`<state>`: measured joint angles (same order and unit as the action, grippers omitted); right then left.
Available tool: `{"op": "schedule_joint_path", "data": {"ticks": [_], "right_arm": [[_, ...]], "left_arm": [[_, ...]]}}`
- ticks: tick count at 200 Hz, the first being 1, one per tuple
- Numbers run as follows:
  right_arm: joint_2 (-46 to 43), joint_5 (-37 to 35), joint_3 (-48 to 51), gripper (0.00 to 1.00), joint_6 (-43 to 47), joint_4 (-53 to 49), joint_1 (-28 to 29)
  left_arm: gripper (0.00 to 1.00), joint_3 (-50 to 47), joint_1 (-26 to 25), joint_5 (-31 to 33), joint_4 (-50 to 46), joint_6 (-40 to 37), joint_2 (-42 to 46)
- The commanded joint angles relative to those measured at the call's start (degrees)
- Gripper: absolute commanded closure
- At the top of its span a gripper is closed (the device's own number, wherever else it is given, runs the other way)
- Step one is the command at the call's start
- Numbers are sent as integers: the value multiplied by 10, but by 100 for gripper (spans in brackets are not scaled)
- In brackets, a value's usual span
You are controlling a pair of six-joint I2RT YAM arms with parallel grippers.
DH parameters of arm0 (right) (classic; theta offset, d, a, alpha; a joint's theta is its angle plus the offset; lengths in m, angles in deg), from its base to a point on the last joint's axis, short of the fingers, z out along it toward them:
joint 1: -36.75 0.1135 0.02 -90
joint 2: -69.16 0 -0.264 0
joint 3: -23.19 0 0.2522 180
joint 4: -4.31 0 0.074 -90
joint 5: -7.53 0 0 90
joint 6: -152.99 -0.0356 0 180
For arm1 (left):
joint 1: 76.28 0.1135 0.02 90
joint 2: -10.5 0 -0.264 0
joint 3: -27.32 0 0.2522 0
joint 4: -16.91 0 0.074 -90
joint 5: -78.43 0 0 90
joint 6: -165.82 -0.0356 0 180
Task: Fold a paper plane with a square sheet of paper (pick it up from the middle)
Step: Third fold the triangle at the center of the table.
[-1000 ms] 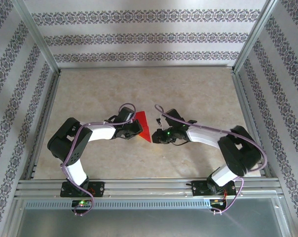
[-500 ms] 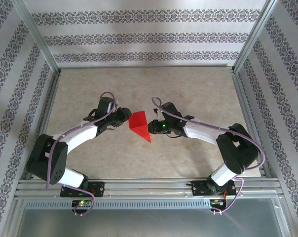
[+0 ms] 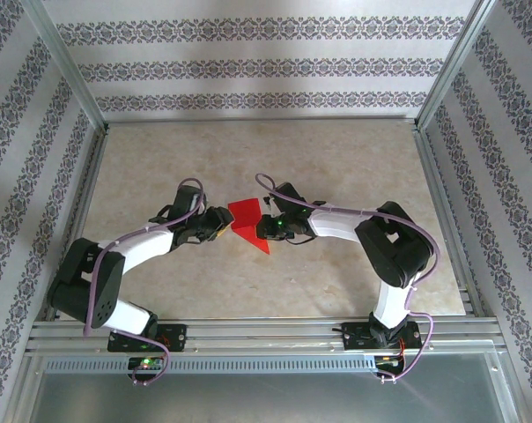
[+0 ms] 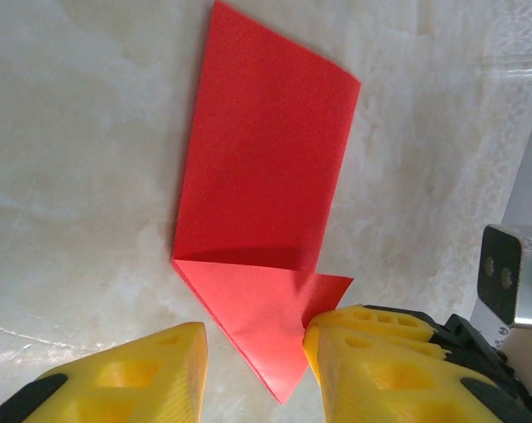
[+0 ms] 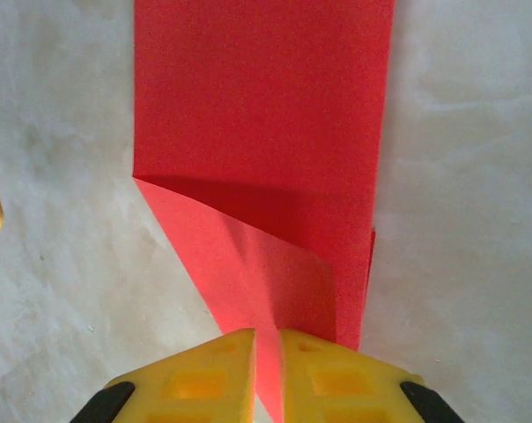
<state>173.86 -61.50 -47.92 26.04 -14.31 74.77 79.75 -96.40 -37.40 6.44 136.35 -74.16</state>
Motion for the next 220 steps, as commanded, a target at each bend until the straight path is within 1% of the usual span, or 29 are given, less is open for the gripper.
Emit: {"op": "schedule_joint_path", "data": {"ticks": [1, 90, 106, 198, 209, 220], "right_arm": [[16, -2, -12, 85, -11, -13, -3], [37, 12, -7, 83, -15, -8, -12], [37, 13, -5, 83, -13, -8, -12], [39, 18, -5, 83, -11, -7, -15], [39, 19, -4, 83, -11, -8, -15], [38, 18, -4, 84, -10, -7, -15]], "left_arm": [[62, 5, 3, -30, 16, 21, -23], [63, 40, -8, -62, 33, 24, -94], [65, 44, -8, -60, 33, 22, -102], [65, 61, -8, -48, 17, 13, -134], [67, 61, -9, -53, 28, 14, -136], [72, 60, -9, -57, 40, 15, -137]]}}
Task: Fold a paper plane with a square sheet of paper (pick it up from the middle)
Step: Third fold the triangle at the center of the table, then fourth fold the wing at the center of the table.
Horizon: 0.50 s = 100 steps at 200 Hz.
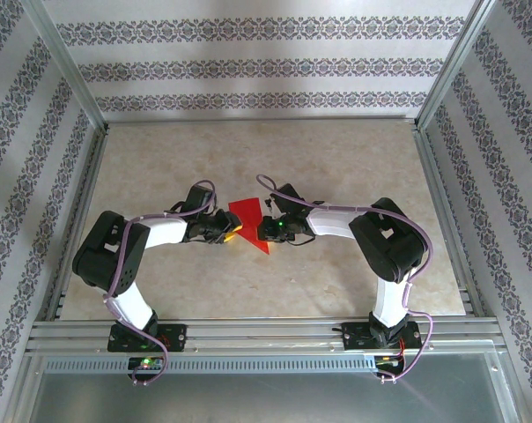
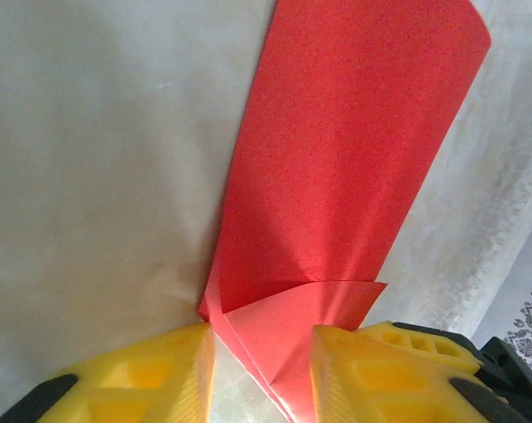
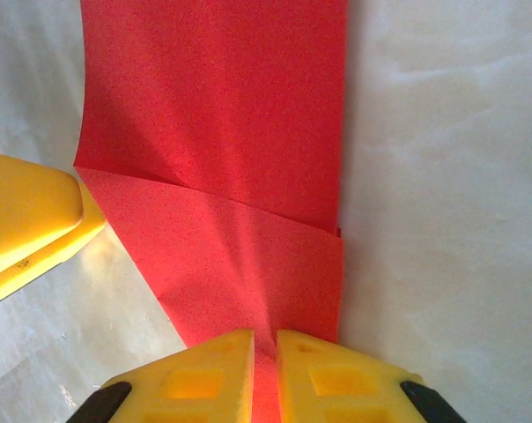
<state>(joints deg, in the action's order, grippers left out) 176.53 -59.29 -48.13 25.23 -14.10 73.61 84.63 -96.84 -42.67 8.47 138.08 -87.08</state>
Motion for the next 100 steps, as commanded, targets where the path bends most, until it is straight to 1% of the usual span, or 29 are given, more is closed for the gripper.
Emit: {"op": "schedule_joint_path", "data": {"ticks": [1, 29, 74, 100], "right_arm": [[12, -4, -1, 84, -2, -9, -3], [13, -4, -2, 84, -1, -9, -4], [13, -2, -2, 83, 4, -7, -5], [8, 3, -4, 80, 17, -1, -6]], "left_arm": [[72, 12, -4, -5, 21, -2, -8], [77, 15, -4, -7, 25, -9, -8], [78, 16, -4, -20, 37, -17, -20], [81, 22, -4, -36, 47, -22, -35]]}}
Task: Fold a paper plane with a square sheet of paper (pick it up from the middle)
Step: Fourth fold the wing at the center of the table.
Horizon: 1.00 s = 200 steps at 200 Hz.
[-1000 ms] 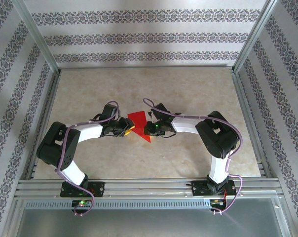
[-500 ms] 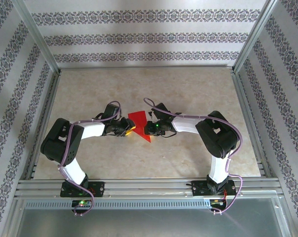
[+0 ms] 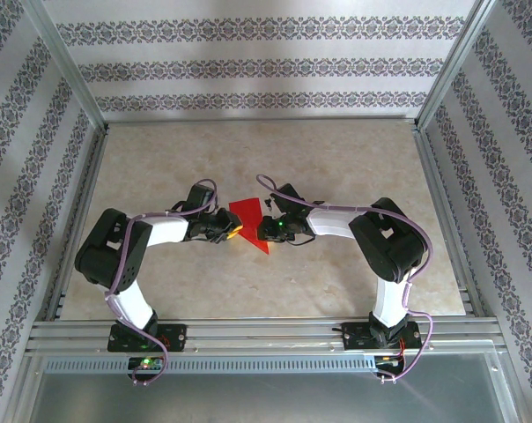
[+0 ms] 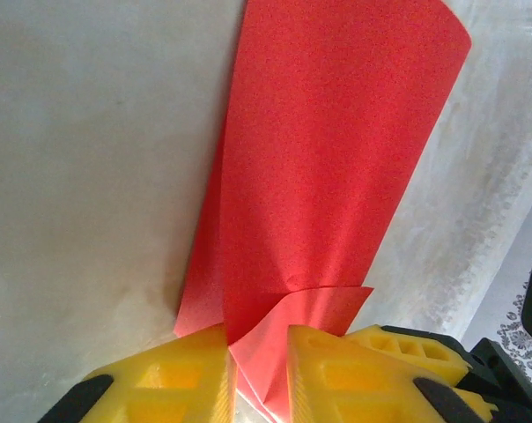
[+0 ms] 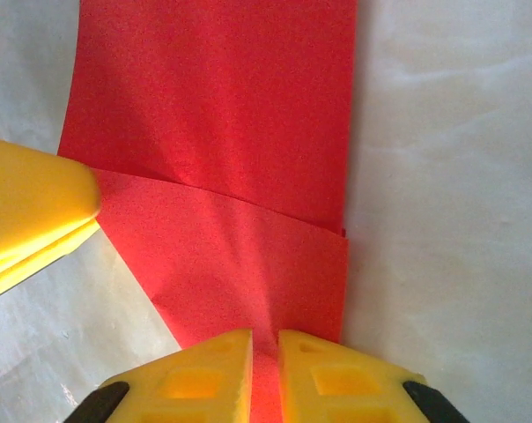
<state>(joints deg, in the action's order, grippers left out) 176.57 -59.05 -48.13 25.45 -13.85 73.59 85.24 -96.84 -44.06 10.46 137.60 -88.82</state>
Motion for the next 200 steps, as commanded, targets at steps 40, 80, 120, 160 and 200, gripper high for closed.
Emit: {"op": "schedule_joint_path", "data": {"ticks": [40, 80, 120, 160, 200], "right_arm": [[-23, 7, -9, 72, 51, 10, -8], [-105, -89, 33, 65, 98, 4, -2], [-169, -278, 73, 62, 159, -20, 76], [-125, -322, 49, 63, 164, -34, 130], [-74, -332, 16, 65, 156, -39, 155]], "left_arm": [[88, 22, -4, -29, 25, -20, -23], [94, 16, -6, -1, 13, -4, 8], [95, 28, -22, 53, -41, 9, 40], [95, 46, -37, 80, -79, 14, 46], [95, 50, -38, 85, -93, 15, 47]]}}
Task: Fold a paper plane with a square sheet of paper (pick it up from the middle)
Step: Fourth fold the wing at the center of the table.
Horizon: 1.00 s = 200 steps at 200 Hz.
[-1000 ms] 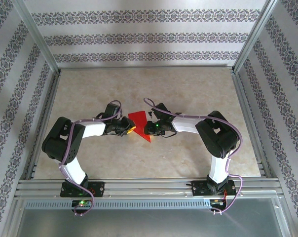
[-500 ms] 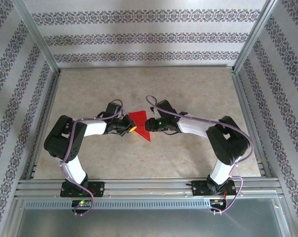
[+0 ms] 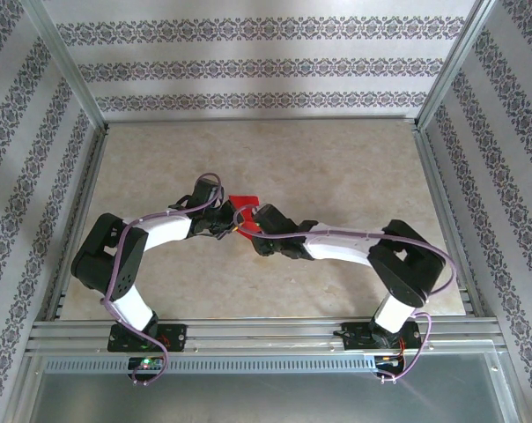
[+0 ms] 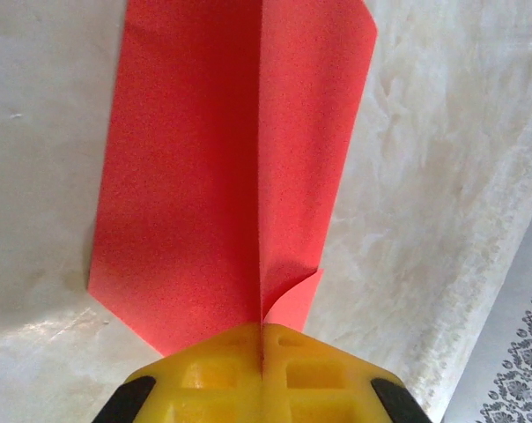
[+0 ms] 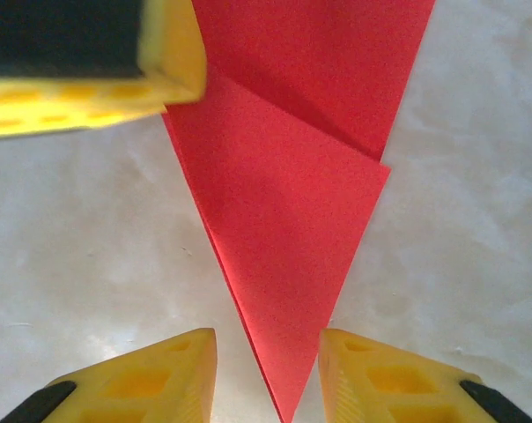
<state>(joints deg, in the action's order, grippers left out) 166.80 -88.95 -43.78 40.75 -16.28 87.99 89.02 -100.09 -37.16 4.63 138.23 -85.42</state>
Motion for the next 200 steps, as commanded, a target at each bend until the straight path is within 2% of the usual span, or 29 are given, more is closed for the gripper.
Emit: {"op": "schedule_joint_path", "data": {"ticks": [1, 93, 200], "right_arm": [[25, -33, -27, 65, 2, -16, 11], [65, -49, -54, 71, -8, -29, 13], [66, -52, -55, 65, 4, -26, 16]], "left_arm": [[95, 13, -5, 17, -35, 9, 13], [95, 17, -9, 18, -41, 11, 12], [95, 26, -8, 20, -54, 21, 11]]}}
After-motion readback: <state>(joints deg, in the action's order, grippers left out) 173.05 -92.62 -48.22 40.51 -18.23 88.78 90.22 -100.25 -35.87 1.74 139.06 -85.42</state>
